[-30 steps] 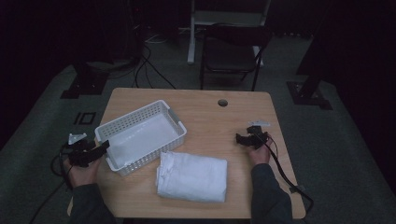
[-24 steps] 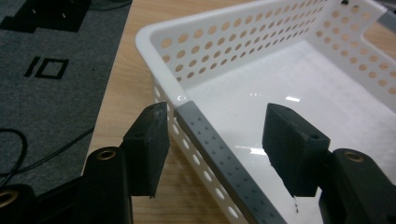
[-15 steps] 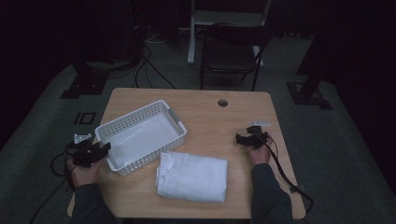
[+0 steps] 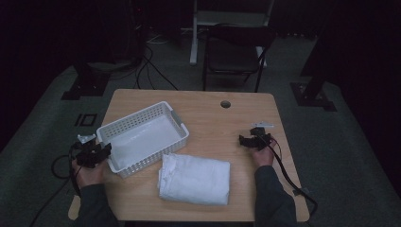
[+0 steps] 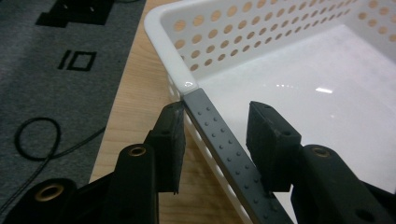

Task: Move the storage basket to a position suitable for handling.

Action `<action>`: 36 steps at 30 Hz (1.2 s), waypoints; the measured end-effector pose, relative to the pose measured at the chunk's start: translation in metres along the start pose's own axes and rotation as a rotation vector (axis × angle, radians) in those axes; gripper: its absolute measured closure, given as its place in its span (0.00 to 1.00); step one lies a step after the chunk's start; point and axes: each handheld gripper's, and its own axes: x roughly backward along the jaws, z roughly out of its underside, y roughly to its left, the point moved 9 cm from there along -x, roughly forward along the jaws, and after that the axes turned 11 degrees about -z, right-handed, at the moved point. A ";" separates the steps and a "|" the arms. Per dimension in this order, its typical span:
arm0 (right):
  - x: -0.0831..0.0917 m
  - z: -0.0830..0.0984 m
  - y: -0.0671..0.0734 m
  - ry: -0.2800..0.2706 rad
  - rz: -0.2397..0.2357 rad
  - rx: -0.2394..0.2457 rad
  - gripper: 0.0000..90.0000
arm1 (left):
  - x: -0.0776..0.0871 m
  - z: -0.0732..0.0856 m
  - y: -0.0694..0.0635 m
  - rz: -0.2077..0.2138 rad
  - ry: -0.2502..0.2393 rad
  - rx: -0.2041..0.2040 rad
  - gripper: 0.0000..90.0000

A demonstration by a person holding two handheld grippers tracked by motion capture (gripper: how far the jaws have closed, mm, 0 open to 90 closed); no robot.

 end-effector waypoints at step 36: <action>0.026 -0.063 0.107 -0.084 -0.219 0.126 0.45 | -0.032 -0.035 -0.082 0.141 -0.021 -0.088 0.69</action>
